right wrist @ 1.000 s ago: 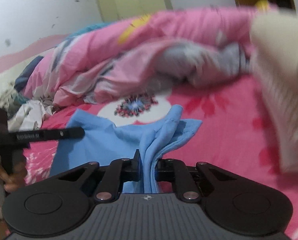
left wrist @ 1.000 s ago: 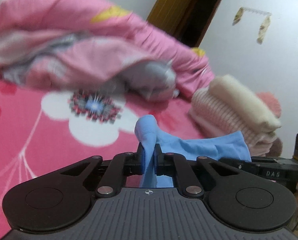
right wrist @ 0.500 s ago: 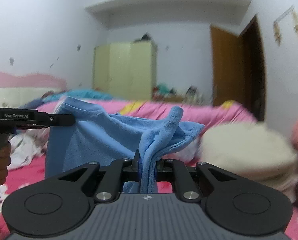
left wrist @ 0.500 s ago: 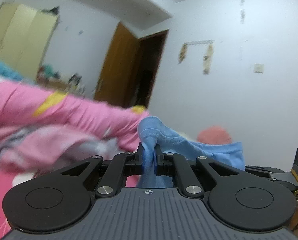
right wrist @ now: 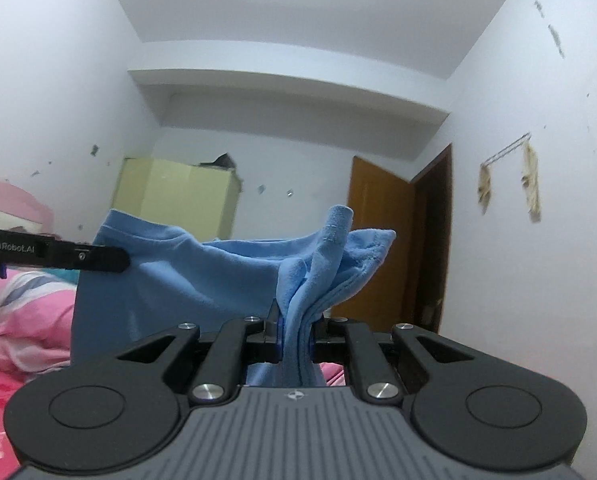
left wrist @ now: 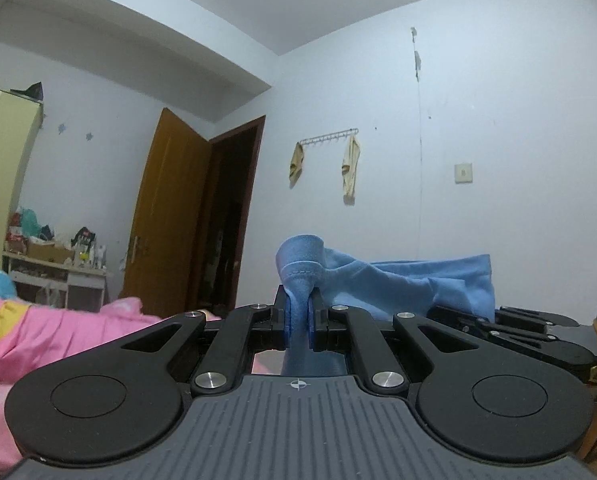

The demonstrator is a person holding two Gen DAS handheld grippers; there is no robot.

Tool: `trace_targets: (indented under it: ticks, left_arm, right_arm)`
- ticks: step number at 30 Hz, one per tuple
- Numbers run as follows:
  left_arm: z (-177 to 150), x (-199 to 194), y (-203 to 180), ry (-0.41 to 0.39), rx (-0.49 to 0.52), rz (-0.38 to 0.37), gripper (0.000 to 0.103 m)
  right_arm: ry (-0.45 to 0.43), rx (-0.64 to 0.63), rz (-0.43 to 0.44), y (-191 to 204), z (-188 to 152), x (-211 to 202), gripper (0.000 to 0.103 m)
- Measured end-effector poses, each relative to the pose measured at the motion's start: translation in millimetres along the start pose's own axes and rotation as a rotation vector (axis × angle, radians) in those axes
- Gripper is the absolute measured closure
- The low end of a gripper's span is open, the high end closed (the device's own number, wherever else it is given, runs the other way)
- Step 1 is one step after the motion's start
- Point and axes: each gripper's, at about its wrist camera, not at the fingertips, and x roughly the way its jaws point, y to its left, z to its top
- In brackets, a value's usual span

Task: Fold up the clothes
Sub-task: 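Lift the folded blue shirt off the bed with both grippers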

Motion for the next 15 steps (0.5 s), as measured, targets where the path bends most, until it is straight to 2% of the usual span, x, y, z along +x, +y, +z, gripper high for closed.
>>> trace_targets:
  ticks: [6,15]
  left_arm:
    - [0,40,-10,-0.040,0.007,0.003,0.097]
    - [-20,67,-6,-0.011,-0.001,0.015,0.097]
  right_arm:
    - [0.000,0.008,-0.023,-33,3,47,0.092]
    - [0.031,0.022,-0.034,-73,-22,88,0.092]
